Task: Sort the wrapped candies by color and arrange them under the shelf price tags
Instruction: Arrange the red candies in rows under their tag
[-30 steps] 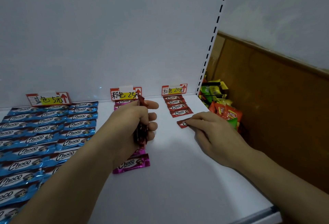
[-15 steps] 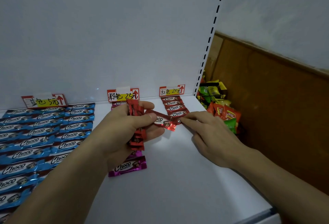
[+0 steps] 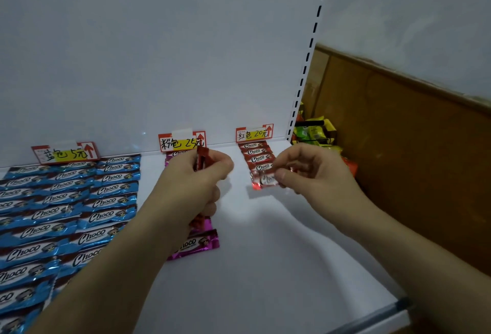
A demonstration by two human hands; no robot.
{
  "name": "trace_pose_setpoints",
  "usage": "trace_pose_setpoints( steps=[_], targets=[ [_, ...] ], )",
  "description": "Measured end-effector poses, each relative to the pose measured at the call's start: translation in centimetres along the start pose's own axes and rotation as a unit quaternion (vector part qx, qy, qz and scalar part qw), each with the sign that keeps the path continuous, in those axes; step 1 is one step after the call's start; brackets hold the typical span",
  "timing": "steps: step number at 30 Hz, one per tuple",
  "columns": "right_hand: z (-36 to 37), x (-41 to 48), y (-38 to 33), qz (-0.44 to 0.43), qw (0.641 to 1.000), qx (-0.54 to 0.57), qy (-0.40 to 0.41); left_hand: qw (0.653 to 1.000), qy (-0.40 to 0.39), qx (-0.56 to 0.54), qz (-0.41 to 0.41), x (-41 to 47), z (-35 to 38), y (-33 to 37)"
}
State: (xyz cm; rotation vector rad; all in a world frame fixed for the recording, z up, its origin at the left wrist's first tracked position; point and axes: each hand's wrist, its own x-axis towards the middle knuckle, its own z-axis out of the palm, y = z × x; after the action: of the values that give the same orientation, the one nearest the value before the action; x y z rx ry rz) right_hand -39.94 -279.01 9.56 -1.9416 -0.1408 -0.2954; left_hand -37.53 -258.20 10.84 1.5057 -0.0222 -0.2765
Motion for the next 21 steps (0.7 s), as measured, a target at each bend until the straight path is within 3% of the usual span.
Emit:
trace_pose_setpoints(
  steps=[3,7,9,11,16,21],
  targets=[
    [-1.2,-0.1,2.3,0.012,0.980,-0.198,-0.011,0.992,0.003,-0.118,-0.033,0.6,0.0,0.5],
    [-0.8,-0.8,4.2,-0.056,0.946,-0.315,0.052,0.983,-0.030,-0.177,-0.038,0.4,-0.1,0.4],
    [-0.7,-1.3,4.4,-0.087,0.934,-0.343,0.052,0.981,-0.036,-0.185,-0.039,0.3,-0.3,0.2],
    [-0.5,-2.2,4.4,-0.108,0.924,-0.367,0.002,0.978,-0.033,-0.202,-0.043,0.1,-0.4,0.2],
    [-0.3,-2.9,3.7,-0.107,0.898,-0.424,-0.057,0.963,-0.023,-0.261,-0.064,0.2,-0.5,0.4],
    [-0.2,-2.8,3.6,-0.104,0.902,-0.413,-0.068,0.962,-0.018,-0.264,-0.067,0.3,-0.1,0.4]
  ],
)
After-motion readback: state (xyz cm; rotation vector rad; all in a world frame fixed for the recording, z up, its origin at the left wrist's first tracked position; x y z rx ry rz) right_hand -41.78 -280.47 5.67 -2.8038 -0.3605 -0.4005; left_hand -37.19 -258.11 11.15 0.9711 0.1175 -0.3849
